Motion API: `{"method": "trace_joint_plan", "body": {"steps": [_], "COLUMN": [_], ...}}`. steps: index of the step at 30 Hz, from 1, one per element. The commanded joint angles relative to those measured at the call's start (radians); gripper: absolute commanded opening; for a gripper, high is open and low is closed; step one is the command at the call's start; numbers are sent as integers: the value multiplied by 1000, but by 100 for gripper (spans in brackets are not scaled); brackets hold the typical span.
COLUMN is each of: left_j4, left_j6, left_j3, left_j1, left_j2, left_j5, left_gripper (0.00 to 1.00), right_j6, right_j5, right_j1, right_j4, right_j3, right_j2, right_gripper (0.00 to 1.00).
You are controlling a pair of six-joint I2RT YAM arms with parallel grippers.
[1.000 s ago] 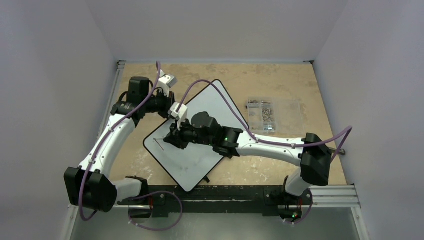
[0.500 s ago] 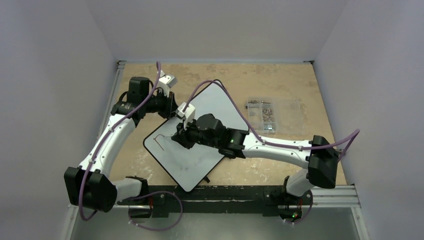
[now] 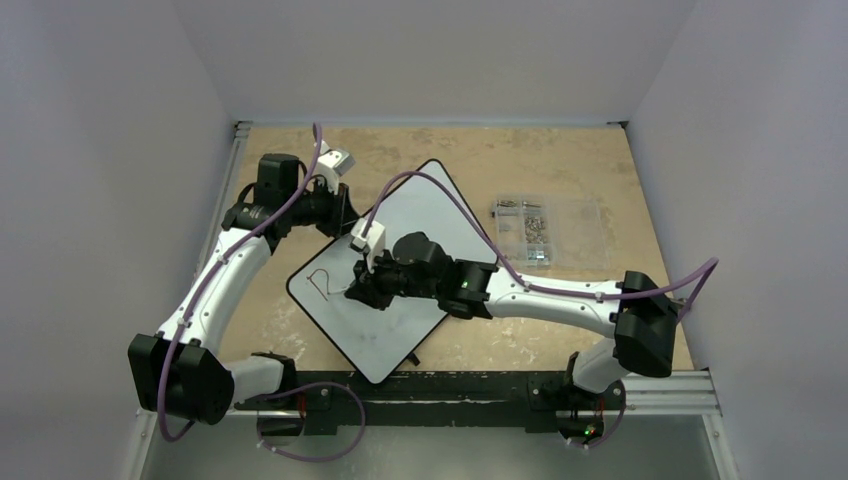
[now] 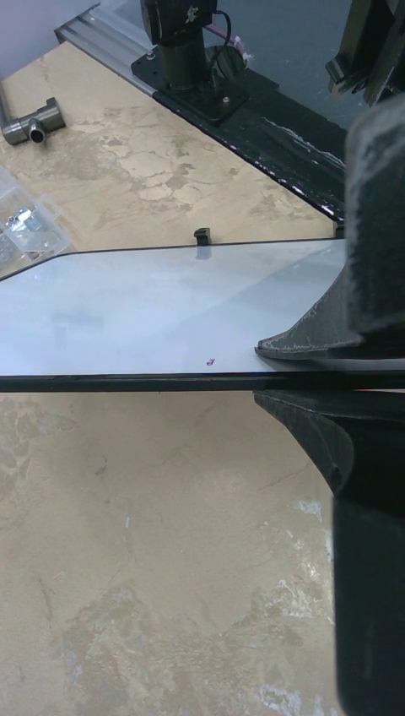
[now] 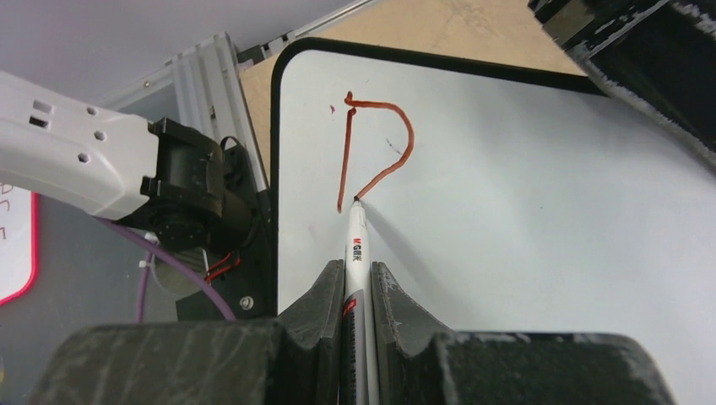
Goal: Write a sentence on the whiteboard
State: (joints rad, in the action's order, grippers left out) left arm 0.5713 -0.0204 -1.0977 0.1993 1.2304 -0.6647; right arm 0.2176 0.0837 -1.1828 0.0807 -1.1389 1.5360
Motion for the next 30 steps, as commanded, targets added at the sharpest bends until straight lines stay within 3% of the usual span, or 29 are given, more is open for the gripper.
{"method": "trace_joint_plan", "body": {"steps": [1, 13, 22, 30], "left_j4": [-32, -30, -29, -21], "left_j6": [-76, -74, -73, -76], "left_j3": [-11, -11, -11, -17], "left_j1": [23, 23, 23, 23], "left_j2": [-11, -8, -11, -13], "left_j5": [5, 5, 4, 3], "left_gripper": [0, 0, 0, 0], "right_j6": [-24, -27, -13, -7], "right_j5": [54, 80, 90, -150], "right_j1": [7, 7, 7, 16], "right_j4": [-29, -14, 83, 121], "right_j3": [20, 19, 39, 78], "right_j2": [16, 2, -116, -188], "right_gripper": [0, 0, 0, 0]}}
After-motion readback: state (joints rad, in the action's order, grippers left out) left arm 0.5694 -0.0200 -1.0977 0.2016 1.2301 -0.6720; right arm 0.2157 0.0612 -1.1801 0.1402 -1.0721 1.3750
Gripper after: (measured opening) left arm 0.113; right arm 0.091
